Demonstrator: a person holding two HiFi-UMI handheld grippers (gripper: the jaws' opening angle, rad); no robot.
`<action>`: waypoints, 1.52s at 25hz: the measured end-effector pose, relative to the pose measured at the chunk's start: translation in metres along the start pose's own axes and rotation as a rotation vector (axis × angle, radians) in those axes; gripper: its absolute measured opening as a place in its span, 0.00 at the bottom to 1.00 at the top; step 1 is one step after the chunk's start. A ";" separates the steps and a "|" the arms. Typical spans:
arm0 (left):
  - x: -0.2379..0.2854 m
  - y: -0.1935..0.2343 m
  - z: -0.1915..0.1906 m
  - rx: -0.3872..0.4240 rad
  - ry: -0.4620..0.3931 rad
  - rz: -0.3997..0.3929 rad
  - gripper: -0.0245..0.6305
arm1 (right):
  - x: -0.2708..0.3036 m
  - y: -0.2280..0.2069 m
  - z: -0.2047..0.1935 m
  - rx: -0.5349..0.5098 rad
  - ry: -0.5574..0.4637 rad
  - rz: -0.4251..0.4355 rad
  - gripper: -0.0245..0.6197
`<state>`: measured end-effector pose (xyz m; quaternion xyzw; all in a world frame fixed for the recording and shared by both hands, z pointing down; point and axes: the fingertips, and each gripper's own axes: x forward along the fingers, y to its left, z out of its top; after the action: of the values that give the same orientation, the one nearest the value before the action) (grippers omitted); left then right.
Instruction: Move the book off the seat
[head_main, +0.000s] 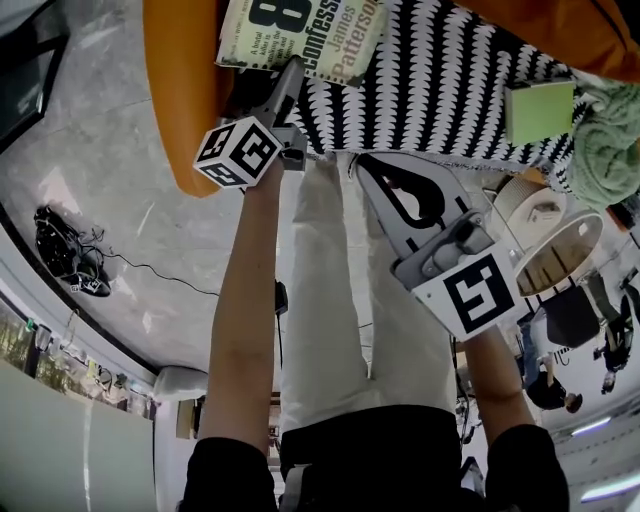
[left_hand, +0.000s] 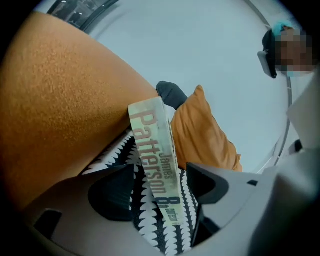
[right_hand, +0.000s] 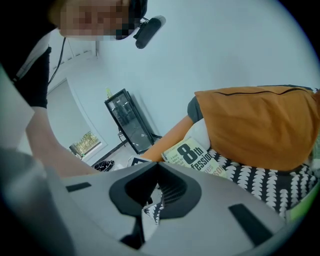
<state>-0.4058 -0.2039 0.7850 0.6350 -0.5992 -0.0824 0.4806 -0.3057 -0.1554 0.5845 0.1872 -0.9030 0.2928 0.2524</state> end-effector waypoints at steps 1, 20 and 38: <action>0.003 -0.001 0.002 -0.011 -0.010 -0.009 0.52 | -0.001 -0.002 0.001 0.004 -0.003 -0.006 0.06; 0.045 -0.004 -0.004 -0.066 0.003 -0.062 0.51 | -0.009 -0.028 -0.010 0.081 -0.036 -0.083 0.06; 0.026 -0.032 0.002 -0.059 -0.033 -0.071 0.29 | -0.029 -0.035 -0.005 0.048 -0.039 -0.080 0.06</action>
<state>-0.3786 -0.2330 0.7736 0.6401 -0.5813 -0.1275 0.4859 -0.2634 -0.1737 0.5866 0.2350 -0.8923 0.3004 0.2417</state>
